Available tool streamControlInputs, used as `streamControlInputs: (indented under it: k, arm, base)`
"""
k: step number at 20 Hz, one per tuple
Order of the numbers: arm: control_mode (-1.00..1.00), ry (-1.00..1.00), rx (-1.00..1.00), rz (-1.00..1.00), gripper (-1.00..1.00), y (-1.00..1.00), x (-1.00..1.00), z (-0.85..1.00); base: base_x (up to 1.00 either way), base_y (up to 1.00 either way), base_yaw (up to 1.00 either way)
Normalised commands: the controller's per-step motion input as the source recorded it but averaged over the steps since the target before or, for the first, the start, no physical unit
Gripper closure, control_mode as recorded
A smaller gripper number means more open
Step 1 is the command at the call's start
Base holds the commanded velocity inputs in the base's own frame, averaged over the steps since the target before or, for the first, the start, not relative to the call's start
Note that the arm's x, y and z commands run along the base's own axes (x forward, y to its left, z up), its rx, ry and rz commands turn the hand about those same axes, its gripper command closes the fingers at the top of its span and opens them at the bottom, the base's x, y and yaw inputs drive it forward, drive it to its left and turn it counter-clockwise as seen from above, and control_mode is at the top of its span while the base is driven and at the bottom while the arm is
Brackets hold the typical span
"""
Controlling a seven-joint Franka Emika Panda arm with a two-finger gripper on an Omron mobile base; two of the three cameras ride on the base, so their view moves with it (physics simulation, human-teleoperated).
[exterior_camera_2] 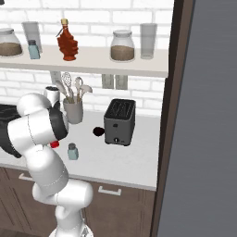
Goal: Put the shaker and condiment bottle from the counter next to their counterparts in the cabinet.
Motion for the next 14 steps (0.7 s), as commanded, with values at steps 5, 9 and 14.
streamControlInputs:
  k: [5, 9, 14]
  arm:
    - [-1.0, 0.0, 0.11, 0.0, 1.0, -0.28, 0.0, 0.14]
    - [-1.0, 0.0, 0.18, -0.07, 1.0, -0.06, 0.0, 0.57]
    - [-1.0, -0.05, 0.16, -0.14, 1.0, 0.0, 0.0, 0.98]
  base:
    - [0.0, 0.0, 0.0]
    - [0.0, 0.0, 0.0]
    - [0.0, 0.0, 0.0]
